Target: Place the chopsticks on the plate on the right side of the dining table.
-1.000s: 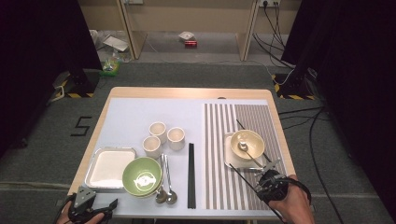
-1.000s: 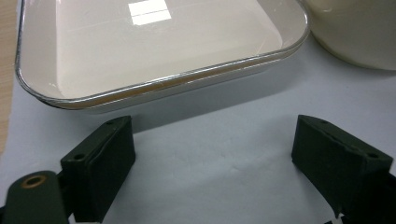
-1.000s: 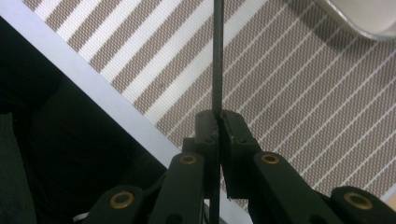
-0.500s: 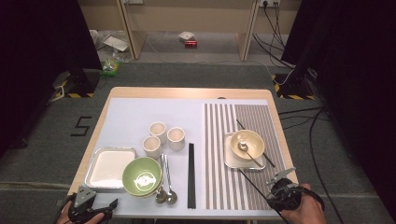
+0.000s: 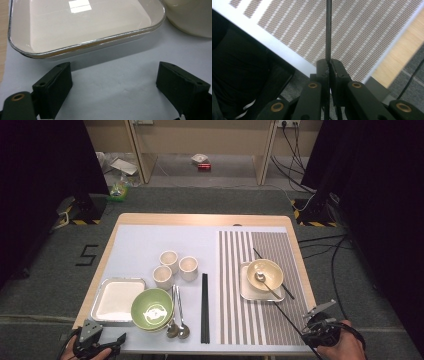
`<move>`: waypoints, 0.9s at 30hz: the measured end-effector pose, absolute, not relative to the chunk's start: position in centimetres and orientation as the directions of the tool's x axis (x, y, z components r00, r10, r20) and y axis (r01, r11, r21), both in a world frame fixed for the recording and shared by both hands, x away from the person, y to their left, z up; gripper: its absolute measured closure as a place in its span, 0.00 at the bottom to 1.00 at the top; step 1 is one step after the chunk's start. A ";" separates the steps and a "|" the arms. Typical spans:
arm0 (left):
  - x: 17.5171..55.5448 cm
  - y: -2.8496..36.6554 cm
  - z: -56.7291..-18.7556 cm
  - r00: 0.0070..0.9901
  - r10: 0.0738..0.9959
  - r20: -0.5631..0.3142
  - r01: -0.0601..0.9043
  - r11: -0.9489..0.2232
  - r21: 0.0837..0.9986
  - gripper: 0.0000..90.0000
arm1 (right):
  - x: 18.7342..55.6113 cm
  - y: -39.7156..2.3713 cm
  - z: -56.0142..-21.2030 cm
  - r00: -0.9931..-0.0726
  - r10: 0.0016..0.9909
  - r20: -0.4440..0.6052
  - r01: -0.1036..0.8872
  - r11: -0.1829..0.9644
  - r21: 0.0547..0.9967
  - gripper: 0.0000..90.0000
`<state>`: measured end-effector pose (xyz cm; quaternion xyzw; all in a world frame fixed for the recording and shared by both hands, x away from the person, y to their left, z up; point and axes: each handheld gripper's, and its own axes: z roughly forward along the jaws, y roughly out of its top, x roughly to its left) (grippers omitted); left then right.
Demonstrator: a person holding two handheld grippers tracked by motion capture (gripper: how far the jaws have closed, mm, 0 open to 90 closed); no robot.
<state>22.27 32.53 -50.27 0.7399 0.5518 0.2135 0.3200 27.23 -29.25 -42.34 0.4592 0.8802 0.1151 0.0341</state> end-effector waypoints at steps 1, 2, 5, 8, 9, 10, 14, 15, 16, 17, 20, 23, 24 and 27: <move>22.3 32.5 -50.3 0.299 0.953 -0.037 0.681 -0.186 0.708 0.13 | 27.3 -29.4 -42.3 -0.563 0.826 0.031 0.808 0.542 0.231 0.96; 22.3 32.5 -50.3 0.300 0.953 -0.037 0.681 -0.187 0.708 0.13 | 27.3 -29.6 -42.2 -0.557 0.830 0.033 0.812 0.536 0.232 0.96; 22.3 32.5 -50.3 0.300 0.953 -0.038 0.679 -0.186 0.710 0.13 | 27.7 -30.4 -42.0 -0.536 0.844 0.034 0.826 0.515 0.231 0.96; 22.3 32.5 -50.3 0.300 0.953 -0.037 0.680 -0.186 0.709 0.13 | 28.5 -31.0 -41.9 -0.518 0.855 0.019 0.834 0.501 0.231 0.96; 22.3 32.5 -50.3 0.300 0.953 -0.038 0.679 -0.185 0.710 0.13 | 28.6 -31.1 -41.9 -0.519 0.855 0.016 0.834 0.502 0.230 0.96; 22.3 32.5 -50.3 0.300 0.953 -0.038 0.679 -0.185 0.710 0.13 | 28.7 -31.2 -41.9 -0.506 0.862 0.023 0.843 0.489 0.225 0.96; 22.3 32.5 -50.3 0.300 0.953 -0.037 0.680 -0.186 0.709 0.13 | 29.5 -31.6 -41.7 -0.492 0.870 0.018 0.850 0.476 0.225 0.96; 22.3 32.5 -50.3 0.299 0.954 -0.038 0.679 -0.184 0.711 0.13 | 29.7 -31.7 -41.7 -0.499 0.866 0.009 0.845 0.484 0.226 0.96; 22.3 32.5 -50.3 0.300 0.953 -0.037 0.680 -0.186 0.710 0.13 | 29.8 -31.7 -41.6 -0.491 0.871 0.017 0.850 0.475 0.228 0.96; 22.3 32.5 -50.3 0.299 0.954 -0.037 0.681 -0.186 0.708 0.13 | 29.9 -31.8 -41.5 -0.476 0.879 0.014 0.858 0.461 0.225 0.96; 22.3 32.5 -50.3 0.300 0.953 -0.037 0.680 -0.186 0.709 0.13 | 30.3 -32.0 -41.1 -0.462 0.887 0.009 0.865 0.448 0.226 0.96; 22.3 32.5 -50.3 0.299 0.954 -0.036 0.681 -0.187 0.708 0.13 | 30.9 -32.2 -40.8 -0.452 0.892 0.012 0.869 0.437 0.234 0.96; 22.3 32.5 -50.2 0.299 0.954 -0.036 0.682 -0.187 0.707 0.13 | 31.2 -32.4 -40.7 -0.456 0.890 0.000 0.864 0.443 0.239 0.96; 22.3 32.5 -50.3 0.299 0.954 -0.037 0.680 -0.185 0.710 0.13 | 32.0 -32.4 -40.4 -0.454 0.891 -0.004 0.862 0.441 0.250 0.96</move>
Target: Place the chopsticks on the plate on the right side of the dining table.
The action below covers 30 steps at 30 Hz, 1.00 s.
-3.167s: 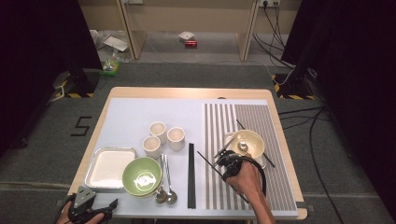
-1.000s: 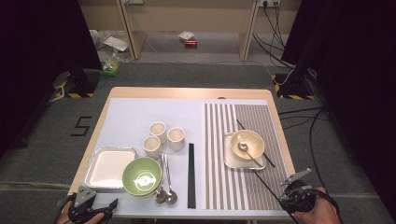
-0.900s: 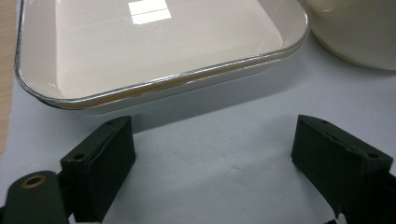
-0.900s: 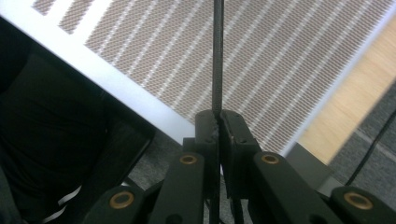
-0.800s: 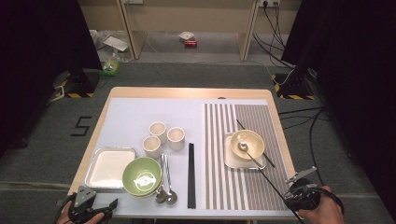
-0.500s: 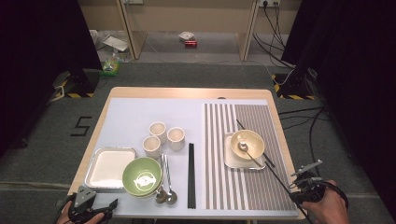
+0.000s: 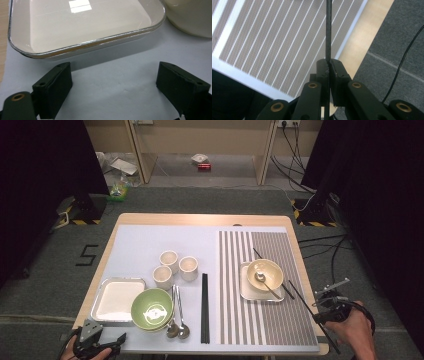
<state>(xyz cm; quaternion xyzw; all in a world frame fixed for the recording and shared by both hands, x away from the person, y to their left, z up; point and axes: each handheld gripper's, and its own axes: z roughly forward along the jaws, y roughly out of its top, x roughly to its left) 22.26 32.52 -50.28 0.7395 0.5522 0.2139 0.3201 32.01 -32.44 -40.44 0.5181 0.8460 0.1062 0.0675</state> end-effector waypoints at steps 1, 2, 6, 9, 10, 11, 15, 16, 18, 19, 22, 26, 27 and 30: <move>22.3 32.5 -50.3 0.298 0.954 -0.037 0.680 -0.185 0.709 0.13 | 32.3 -32.3 -40.3 -0.443 0.896 0.002 0.867 0.428 0.256 0.96; 22.3 32.5 -50.3 0.299 0.954 -0.036 0.681 -0.186 0.708 0.13 | 32.5 -32.2 -40.2 -0.434 0.901 0.007 0.871 0.417 0.260 0.96; 22.3 32.5 -50.3 0.299 0.953 -0.037 0.680 -0.186 0.710 0.13 | 33.6 -31.8 -39.7 -0.427 0.904 0.000 0.872 0.411 0.266 0.96; 22.3 32.5 -50.3 0.299 0.954 -0.037 0.680 -0.186 0.709 0.13 | 34.5 -31.5 -39.5 -0.420 0.907 -0.002 0.874 0.405 0.269 0.96; 22.3 32.5 -50.3 0.299 0.954 -0.037 0.679 -0.185 0.711 0.13 | 34.8 -31.5 -39.5 -0.421 0.907 -0.007 0.873 0.407 0.269 0.96; 22.2 32.5 -50.3 0.298 0.954 -0.040 0.679 -0.182 0.711 0.13 | 35.2 -31.4 -39.6 -0.414 0.910 -0.004 0.876 0.400 0.269 0.96; 22.3 32.5 -50.3 0.299 0.954 -0.036 0.680 -0.186 0.709 0.13 | 36.6 -31.1 -39.6 -0.403 0.915 -0.005 0.881 0.390 0.270 0.96; 22.3 32.5 -50.3 0.299 0.954 -0.037 0.680 -0.185 0.710 0.13 | 36.9 -31.0 -39.5 -0.399 0.917 -0.005 0.883 0.386 0.268 0.96; 22.3 32.5 -50.3 0.299 0.954 -0.037 0.680 -0.185 0.710 0.13 | 37.3 -30.9 -39.5 -0.397 0.918 -0.007 0.884 0.384 0.266 0.96; 22.3 32.5 -50.3 0.298 0.954 -0.036 0.681 -0.186 0.708 0.13 | 38.1 -30.7 -39.5 -0.397 0.918 -0.015 0.883 0.386 0.267 0.96; 22.3 32.5 -50.3 0.299 0.954 -0.037 0.680 -0.186 0.710 0.13 | 38.6 -30.5 -39.5 -0.394 0.919 -0.014 0.883 0.383 0.272 0.96; 22.3 32.5 -50.3 0.298 0.954 -0.037 0.680 -0.185 0.709 0.13 | 40.0 -29.9 -39.6 -0.390 0.921 -0.016 0.884 0.379 0.273 0.96; 22.3 32.5 -50.3 0.297 0.954 -0.037 0.680 -0.184 0.710 0.13 | 40.2 -29.9 -39.6 -0.392 0.920 -0.021 0.884 0.383 0.269 0.96; 22.3 32.5 -50.3 0.296 0.954 -0.037 0.681 -0.184 0.709 0.13 | 40.9 -29.6 -39.7 -0.392 0.920 -0.023 0.884 0.383 0.269 0.96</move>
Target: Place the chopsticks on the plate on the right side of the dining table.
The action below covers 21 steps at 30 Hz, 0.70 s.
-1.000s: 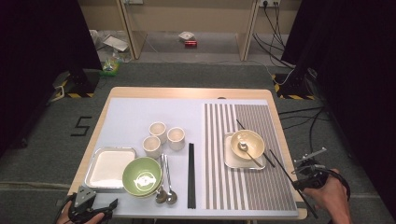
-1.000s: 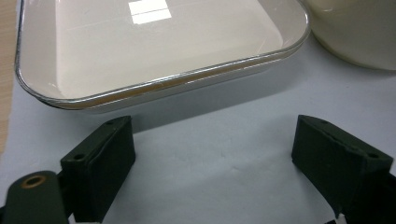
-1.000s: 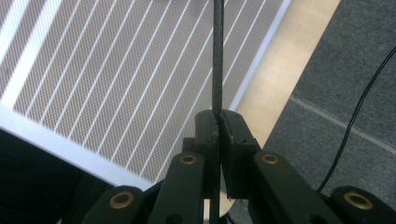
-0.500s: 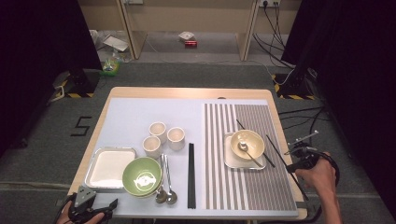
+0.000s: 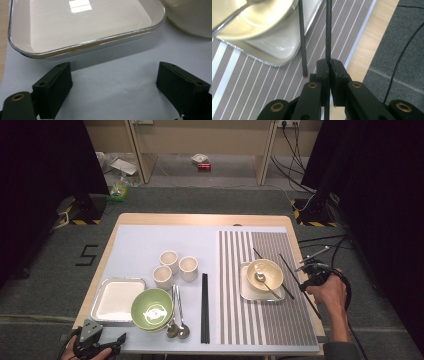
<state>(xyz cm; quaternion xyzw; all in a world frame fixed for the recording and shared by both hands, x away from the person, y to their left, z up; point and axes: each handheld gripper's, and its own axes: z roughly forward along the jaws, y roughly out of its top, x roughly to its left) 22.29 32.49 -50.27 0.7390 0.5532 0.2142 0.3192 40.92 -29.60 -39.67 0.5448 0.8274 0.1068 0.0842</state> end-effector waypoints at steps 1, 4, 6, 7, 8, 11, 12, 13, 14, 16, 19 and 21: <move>22.3 32.5 -50.3 0.296 0.954 -0.037 0.681 -0.184 0.709 0.13 | 41.2 -29.5 -39.8 -0.395 0.918 -0.027 0.881 0.387 0.270 0.96; 22.3 32.5 -50.3 0.295 0.955 -0.037 0.681 -0.183 0.709 0.13 | 42.0 -29.1 -40.0 -0.395 0.919 -0.024 0.881 0.386 0.273 0.96; 22.3 32.5 -50.3 0.295 0.955 -0.037 0.682 -0.184 0.708 0.13 | 42.5 -29.0 -40.2 -0.405 0.914 -0.021 0.877 0.395 0.275 0.96; 22.3 32.5 -50.3 0.296 0.955 -0.036 0.682 -0.185 0.707 0.13 | 42.8 -28.8 -40.3 -0.400 0.916 -0.017 0.879 0.389 0.276 0.96; 22.3 32.5 -50.3 0.296 0.955 -0.035 0.682 -0.185 0.707 0.13 | 43.0 -28.7 -40.4 -0.403 0.915 -0.017 0.877 0.391 0.278 0.96; 22.3 32.5 -50.3 0.295 0.955 -0.036 0.682 -0.184 0.708 0.13 | 43.7 -28.3 -40.8 -0.405 0.914 -0.008 0.877 0.392 0.277 0.96; 22.3 32.5 -50.3 0.295 0.955 -0.035 0.682 -0.185 0.707 0.13 | 43.9 -28.2 -41.0 -0.411 0.912 -0.008 0.875 0.397 0.278 0.96; 22.3 32.5 -50.3 0.295 0.955 -0.035 0.682 -0.185 0.707 0.13 | 43.9 -28.2 -41.0 -0.411 0.912 -0.008 0.875 0.397 0.278 0.96; 22.3 32.4 -50.3 0.292 0.956 -0.033 0.682 -0.184 0.708 0.13 | 44.4 -27.9 -41.4 -0.422 0.907 -0.009 0.871 0.408 0.275 0.96; 22.3 32.4 -50.3 0.294 0.955 -0.034 0.681 -0.184 0.708 0.13 | 44.7 -27.7 -41.7 -0.426 0.905 -0.001 0.869 0.410 0.276 0.96; 22.3 32.5 -50.3 0.294 0.955 -0.035 0.681 -0.184 0.709 0.13 | 45.3 -27.3 -42.1 -0.423 0.906 0.012 0.873 0.404 0.275 0.96; 22.3 32.4 -50.3 0.293 0.956 -0.033 0.681 -0.184 0.708 0.13 | 45.5 -27.1 -42.3 -0.421 0.907 0.019 0.874 0.400 0.278 0.96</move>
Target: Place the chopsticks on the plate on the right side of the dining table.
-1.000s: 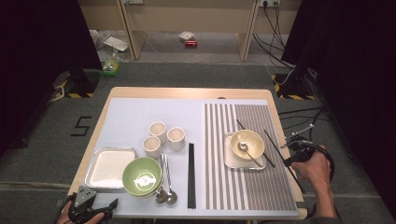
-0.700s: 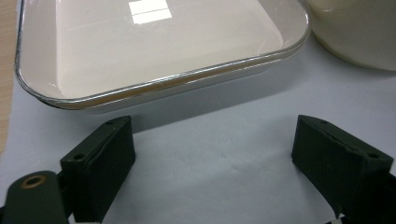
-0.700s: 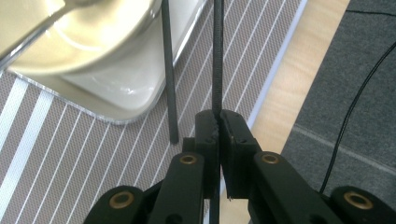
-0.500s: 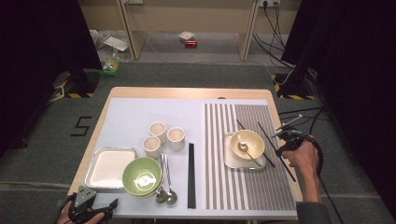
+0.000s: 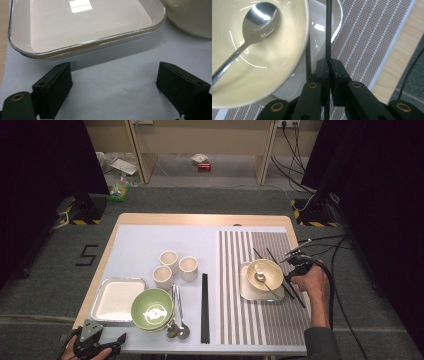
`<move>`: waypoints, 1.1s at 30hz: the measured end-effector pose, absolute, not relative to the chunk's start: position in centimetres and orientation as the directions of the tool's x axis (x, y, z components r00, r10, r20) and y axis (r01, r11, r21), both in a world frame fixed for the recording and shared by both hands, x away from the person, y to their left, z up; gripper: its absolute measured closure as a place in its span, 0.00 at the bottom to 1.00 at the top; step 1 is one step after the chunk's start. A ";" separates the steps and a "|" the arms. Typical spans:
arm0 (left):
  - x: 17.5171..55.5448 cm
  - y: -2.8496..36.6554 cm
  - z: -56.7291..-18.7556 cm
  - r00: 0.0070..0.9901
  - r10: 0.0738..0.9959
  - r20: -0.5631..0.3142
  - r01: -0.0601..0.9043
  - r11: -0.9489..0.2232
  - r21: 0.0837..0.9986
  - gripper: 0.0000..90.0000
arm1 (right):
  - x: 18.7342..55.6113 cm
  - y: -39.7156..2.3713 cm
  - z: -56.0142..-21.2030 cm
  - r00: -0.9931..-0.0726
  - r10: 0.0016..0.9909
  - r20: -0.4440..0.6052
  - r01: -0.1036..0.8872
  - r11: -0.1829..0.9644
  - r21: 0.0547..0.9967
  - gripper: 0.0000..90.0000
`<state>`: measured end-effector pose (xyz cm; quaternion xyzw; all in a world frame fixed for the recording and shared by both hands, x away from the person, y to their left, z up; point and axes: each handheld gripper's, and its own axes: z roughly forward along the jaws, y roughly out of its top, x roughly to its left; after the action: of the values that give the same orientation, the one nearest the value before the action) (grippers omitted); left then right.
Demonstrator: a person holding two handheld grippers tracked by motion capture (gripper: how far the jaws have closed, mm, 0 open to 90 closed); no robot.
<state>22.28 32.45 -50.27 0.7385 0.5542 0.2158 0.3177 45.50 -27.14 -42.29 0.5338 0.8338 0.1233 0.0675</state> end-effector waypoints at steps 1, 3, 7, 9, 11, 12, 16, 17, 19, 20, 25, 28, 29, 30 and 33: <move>22.3 32.4 -50.3 0.293 0.955 -0.034 0.681 -0.184 0.709 0.13 | 45.6 -27.1 -42.4 -0.430 0.902 0.018 0.869 0.409 0.279 0.96; 22.3 32.4 -50.3 0.293 0.956 -0.033 0.683 -0.185 0.707 0.13 | 45.9 -27.0 -42.5 -0.437 0.899 0.028 0.865 0.412 0.285 0.96; 22.3 32.5 -50.3 0.295 0.955 -0.035 0.680 -0.184 0.710 0.13 | 46.2 -26.8 -42.9 -0.441 0.897 0.034 0.865 0.415 0.281 0.96; 22.3 32.5 -50.3 0.294 0.955 -0.034 0.681 -0.185 0.709 0.13 | 46.4 -26.8 -43.0 -0.451 0.892 0.043 0.860 0.421 0.288 0.96; 22.3 32.5 -50.3 0.295 0.955 -0.035 0.680 -0.184 0.709 0.13 | 46.4 -26.7 -43.0 -0.447 0.893 0.049 0.863 0.416 0.288 0.96; 22.3 32.5 -50.3 0.296 0.955 -0.035 0.680 -0.185 0.709 0.13 | 46.5 -26.6 -43.1 -0.446 0.893 0.052 0.864 0.415 0.287 0.96; 22.3 32.5 -50.3 0.295 0.955 -0.034 0.681 -0.185 0.708 0.13 | 46.6 -26.6 -43.2 -0.441 0.895 0.065 0.866 0.405 0.292 0.96; 22.3 32.5 -50.3 0.294 0.955 -0.034 0.681 -0.185 0.708 0.13 | 46.6 -26.6 -43.2 -0.444 0.894 0.067 0.865 0.407 0.294 0.96; 22.3 32.5 -50.3 0.296 0.955 -0.035 0.683 -0.186 0.707 0.13 | 46.7 -26.7 -43.2 -0.457 0.887 0.064 0.858 0.420 0.297 0.96; 22.3 32.4 -50.3 0.295 0.955 -0.035 0.682 -0.185 0.707 0.13 | 46.6 -26.8 -43.2 -0.453 0.888 0.075 0.860 0.413 0.300 0.96; 22.3 32.4 -50.3 0.293 0.955 -0.036 0.682 -0.182 0.708 0.13 | 46.6 -26.9 -43.3 -0.455 0.886 0.095 0.859 0.408 0.309 0.95; 22.3 32.4 -50.3 0.292 0.956 -0.032 0.681 -0.184 0.708 0.13 | 46.6 -27.1 -43.4 -0.457 0.884 0.099 0.857 0.407 0.317 0.95; 22.3 32.4 -50.3 0.292 0.956 -0.032 0.682 -0.185 0.707 0.13 | 46.6 -27.1 -43.4 -0.454 0.885 0.102 0.858 0.403 0.319 0.94; 22.3 32.5 -50.3 0.295 0.955 -0.035 0.682 -0.185 0.707 0.13 | 46.6 -27.2 -43.4 -0.458 0.883 0.102 0.854 0.405 0.327 0.94; 22.3 32.5 -50.3 0.294 0.955 -0.035 0.681 -0.184 0.709 0.13 | 46.6 -27.2 -43.4 -0.459 0.883 0.104 0.853 0.405 0.329 0.94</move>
<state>22.29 32.45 -50.28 0.7387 0.5536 0.2152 0.3187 46.59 -27.20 -43.43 0.5185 0.8369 0.1697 0.0432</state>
